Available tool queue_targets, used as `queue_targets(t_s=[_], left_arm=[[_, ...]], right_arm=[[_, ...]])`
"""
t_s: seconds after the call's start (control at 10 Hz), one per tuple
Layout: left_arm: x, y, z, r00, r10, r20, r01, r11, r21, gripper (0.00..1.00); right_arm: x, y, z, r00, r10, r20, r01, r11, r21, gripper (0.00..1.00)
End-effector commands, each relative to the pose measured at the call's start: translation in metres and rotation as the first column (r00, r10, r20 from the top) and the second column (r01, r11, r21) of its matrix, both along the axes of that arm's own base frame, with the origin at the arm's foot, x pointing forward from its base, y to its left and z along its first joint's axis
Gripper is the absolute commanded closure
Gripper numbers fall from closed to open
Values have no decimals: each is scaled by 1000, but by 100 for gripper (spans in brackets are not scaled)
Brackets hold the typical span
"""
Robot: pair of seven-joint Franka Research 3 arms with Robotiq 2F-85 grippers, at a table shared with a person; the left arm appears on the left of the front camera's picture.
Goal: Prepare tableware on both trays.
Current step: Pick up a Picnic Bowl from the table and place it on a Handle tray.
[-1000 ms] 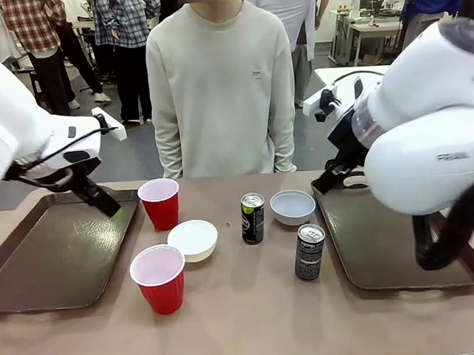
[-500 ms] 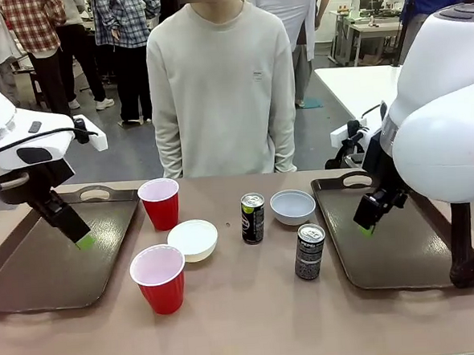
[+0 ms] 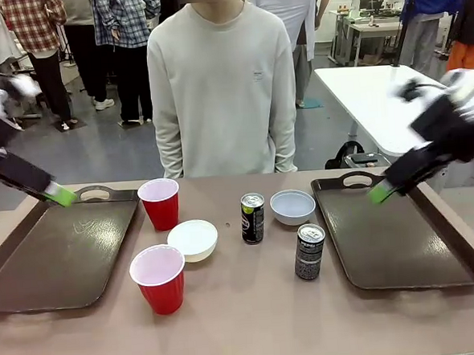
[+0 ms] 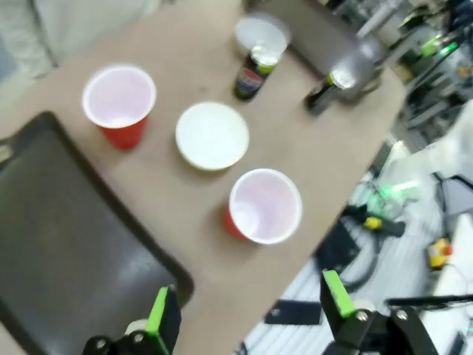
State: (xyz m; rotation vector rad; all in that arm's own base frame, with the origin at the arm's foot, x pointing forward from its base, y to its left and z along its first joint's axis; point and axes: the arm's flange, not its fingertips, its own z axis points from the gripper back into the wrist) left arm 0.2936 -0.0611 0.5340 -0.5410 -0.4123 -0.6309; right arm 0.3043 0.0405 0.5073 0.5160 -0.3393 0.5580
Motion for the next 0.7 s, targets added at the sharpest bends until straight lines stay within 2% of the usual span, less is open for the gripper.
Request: queue_targets(t_s=[0.0,0.1,0.3,0.6], left_arm=[[-32,61,-12,995,-42,-87,24,979,-203,0],[-33,83,-15,992,-35,-125,2,967,-254,0],[-28,128,-31,974,83,-211,-153,927,-342,0],[-31,157,-44,970,87,-227,-178,890,-420,0]], right_arm=[[-37,-82,-14,997,-18,-81,41,954,297,0],[-37,-106,-21,995,-20,-98,57,921,385,0],[-31,-134,-38,987,-2,-159,80,869,488,0],[-27,-141,-49,983,11,-183,86,855,511,0]])
